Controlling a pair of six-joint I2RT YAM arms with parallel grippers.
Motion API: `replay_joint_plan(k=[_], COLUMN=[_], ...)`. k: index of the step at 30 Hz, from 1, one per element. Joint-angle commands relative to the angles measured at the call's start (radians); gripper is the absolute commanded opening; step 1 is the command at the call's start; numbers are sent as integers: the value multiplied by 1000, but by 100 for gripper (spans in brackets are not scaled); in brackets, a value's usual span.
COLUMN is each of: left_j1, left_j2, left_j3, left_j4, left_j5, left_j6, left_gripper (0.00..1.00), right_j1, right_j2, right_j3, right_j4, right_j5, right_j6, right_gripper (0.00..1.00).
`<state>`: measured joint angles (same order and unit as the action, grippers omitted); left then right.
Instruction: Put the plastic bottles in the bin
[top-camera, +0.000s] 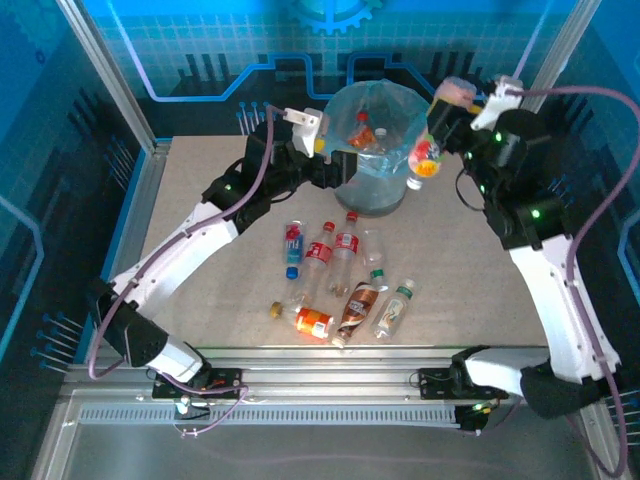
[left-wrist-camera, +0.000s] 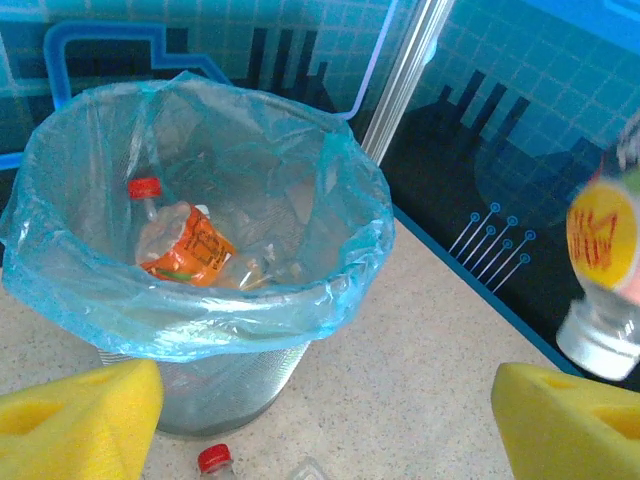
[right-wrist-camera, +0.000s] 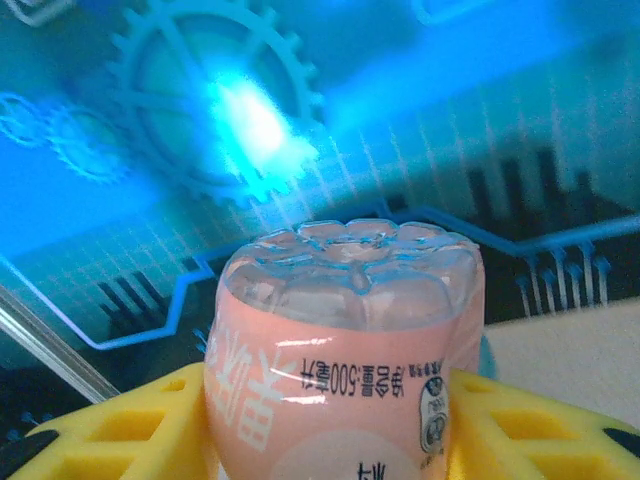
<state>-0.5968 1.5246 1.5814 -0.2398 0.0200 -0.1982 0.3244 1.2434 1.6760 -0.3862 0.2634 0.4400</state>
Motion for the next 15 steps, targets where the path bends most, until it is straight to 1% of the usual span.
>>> replay_joint_plan(k=[1, 7, 11, 15], left_j1=[27, 94, 135, 186], left_j2=[8, 34, 49, 75], left_j3=[34, 45, 49, 60], left_j4=[-29, -29, -24, -36], left_j5=[20, 30, 42, 59], left_j6=[-43, -67, -55, -61], left_gripper=[87, 87, 87, 87], right_j1=[34, 54, 58, 61], right_j2=[116, 373, 565, 744], right_j3=[106, 297, 467, 623], right_j4=[133, 235, 239, 202], right_j5=[-28, -112, -196, -211], right_j6=[-87, -171, -201, -181], right_gripper=[53, 52, 52, 52])
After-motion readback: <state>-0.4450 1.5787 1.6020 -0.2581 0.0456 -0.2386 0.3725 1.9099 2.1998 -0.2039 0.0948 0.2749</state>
